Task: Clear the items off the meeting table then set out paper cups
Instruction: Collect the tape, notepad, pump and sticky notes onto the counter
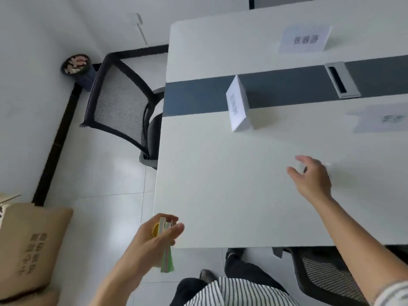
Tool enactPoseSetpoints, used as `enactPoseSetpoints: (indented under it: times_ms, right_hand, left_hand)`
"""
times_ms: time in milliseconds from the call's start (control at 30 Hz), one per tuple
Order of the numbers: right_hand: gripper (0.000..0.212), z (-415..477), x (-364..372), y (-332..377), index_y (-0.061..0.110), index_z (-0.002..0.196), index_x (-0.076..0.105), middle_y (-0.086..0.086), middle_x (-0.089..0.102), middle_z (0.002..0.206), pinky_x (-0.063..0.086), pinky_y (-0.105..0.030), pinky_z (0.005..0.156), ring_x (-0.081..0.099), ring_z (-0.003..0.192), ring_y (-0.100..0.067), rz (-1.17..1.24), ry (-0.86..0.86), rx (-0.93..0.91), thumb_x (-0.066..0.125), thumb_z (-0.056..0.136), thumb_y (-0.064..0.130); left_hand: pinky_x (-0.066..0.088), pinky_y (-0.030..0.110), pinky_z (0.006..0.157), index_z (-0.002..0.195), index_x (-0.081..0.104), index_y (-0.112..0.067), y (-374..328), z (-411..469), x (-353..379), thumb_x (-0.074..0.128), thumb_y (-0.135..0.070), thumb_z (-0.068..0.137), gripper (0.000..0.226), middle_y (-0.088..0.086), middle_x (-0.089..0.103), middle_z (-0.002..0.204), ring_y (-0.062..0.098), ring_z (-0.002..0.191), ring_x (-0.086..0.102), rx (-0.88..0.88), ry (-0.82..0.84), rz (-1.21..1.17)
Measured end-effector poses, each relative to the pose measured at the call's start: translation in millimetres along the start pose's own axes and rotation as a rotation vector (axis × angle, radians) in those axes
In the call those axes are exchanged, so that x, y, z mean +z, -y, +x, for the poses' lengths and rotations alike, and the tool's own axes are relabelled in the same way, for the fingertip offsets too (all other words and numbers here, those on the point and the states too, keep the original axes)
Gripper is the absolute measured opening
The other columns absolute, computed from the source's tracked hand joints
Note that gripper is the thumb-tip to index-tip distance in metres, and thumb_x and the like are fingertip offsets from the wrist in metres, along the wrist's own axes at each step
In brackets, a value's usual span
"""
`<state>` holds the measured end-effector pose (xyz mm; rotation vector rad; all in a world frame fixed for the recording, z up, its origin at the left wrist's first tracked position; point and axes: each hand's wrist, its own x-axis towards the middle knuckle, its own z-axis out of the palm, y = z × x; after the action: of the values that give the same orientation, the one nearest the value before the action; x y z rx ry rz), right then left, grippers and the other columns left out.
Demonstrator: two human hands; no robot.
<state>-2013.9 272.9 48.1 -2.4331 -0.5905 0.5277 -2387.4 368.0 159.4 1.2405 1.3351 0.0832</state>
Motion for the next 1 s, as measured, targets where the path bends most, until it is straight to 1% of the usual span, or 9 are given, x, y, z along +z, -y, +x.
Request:
enactPoseSetpoints:
  times_ms: [67,167,267,400,500,600,733,900,1000]
  right_hand:
    - [0.059,35,8,-9,0.018,0.135,0.048,-0.012,0.043,0.144,0.033,-0.051,0.106,0.032,0.136,-0.032,-0.163,-0.093,0.059,0.066,0.082,0.037]
    - [0.078,60,25,-33,0.024,0.144,0.03,-0.011,0.018,0.158,0.018,-0.06,0.11,0.007,0.147,-0.032,-0.333,0.03,0.243,0.06,0.08,0.056]
    - [0.062,52,50,-53,0.02,0.137,0.044,-0.017,0.03,0.153,0.03,-0.061,0.1,0.019,0.143,-0.038,-0.437,0.022,0.237,0.055,0.085,0.052]
    - [0.04,34,68,-59,0.01,0.102,0.067,-0.018,0.059,0.122,0.045,-0.05,0.076,0.049,0.116,-0.042,-0.45,-0.12,0.028,0.043,0.082,0.035]
    - [0.034,29,63,-44,0.008,0.092,0.069,-0.016,0.065,0.111,0.048,-0.046,0.074,0.054,0.107,-0.042,-0.3,-0.168,0.021,0.045,0.084,0.03]
    - [0.02,23,51,-15,0.014,0.098,0.068,-0.006,0.069,0.1,0.049,-0.037,0.076,0.06,0.098,-0.033,-0.104,0.003,0.154,0.057,0.087,0.026]
    - [0.024,-14,39,37,0.004,0.092,0.067,-0.002,0.06,0.064,0.041,-0.03,0.062,0.053,0.06,-0.022,0.331,0.205,0.246,0.064,0.084,0.026]
    - [0.015,-115,29,91,0.016,0.077,0.069,0.0,0.061,0.077,0.04,-0.028,0.069,0.055,0.071,-0.016,0.555,0.126,0.262,0.068,0.085,0.029]
    - [0.019,-180,35,109,0.015,0.076,0.073,-0.006,0.072,0.086,0.048,-0.037,0.084,0.065,0.083,-0.025,0.646,0.068,0.318,0.071,0.084,0.032]
  left_hand:
    - [0.057,0.046,0.083,0.086,0.072,-0.033,-11,14,1,0.074,-0.06,0.052,0.044,-0.005,0.068,0.079,0.019,0.077,0.069,-0.019,0.042,0.022]
    - [0.056,0.047,0.086,0.086,0.072,-0.032,-25,34,-3,0.074,-0.062,0.051,0.046,-0.003,0.068,0.079,0.017,0.076,0.068,-0.043,0.112,0.102]
    - [0.055,0.048,0.086,0.086,0.072,-0.032,-40,52,-13,0.073,-0.063,0.049,0.048,-0.005,0.068,0.078,0.018,0.077,0.069,-0.039,0.13,0.138]
    - [0.057,0.046,0.083,0.084,0.072,-0.034,-55,70,-24,0.073,-0.062,0.049,0.044,-0.004,0.069,0.083,0.021,0.08,0.071,-0.016,0.107,0.127]
    - [0.058,0.045,0.08,0.084,0.073,-0.032,-60,76,-33,0.073,-0.059,0.051,0.043,-0.005,0.07,0.081,0.022,0.08,0.071,0.022,0.114,0.104]
    - [0.058,0.043,0.077,0.089,0.073,-0.028,-66,80,-47,0.074,-0.055,0.054,0.044,-0.002,0.069,0.081,0.022,0.079,0.07,0.058,0.142,0.095]
    - [0.059,0.039,0.074,0.096,0.071,-0.022,-77,90,-74,0.074,-0.053,0.055,0.051,0.001,0.067,0.083,0.021,0.078,0.069,0.133,0.21,0.126]
    - [0.059,0.034,0.069,0.098,0.071,-0.02,-84,95,-122,0.075,-0.052,0.053,0.056,0.01,0.068,0.091,0.022,0.079,0.068,0.238,0.341,0.169]
    - [0.058,0.036,0.071,0.099,0.07,-0.018,-80,98,-153,0.074,-0.052,0.056,0.055,0.014,0.069,0.093,0.023,0.08,0.069,0.275,0.392,0.214]
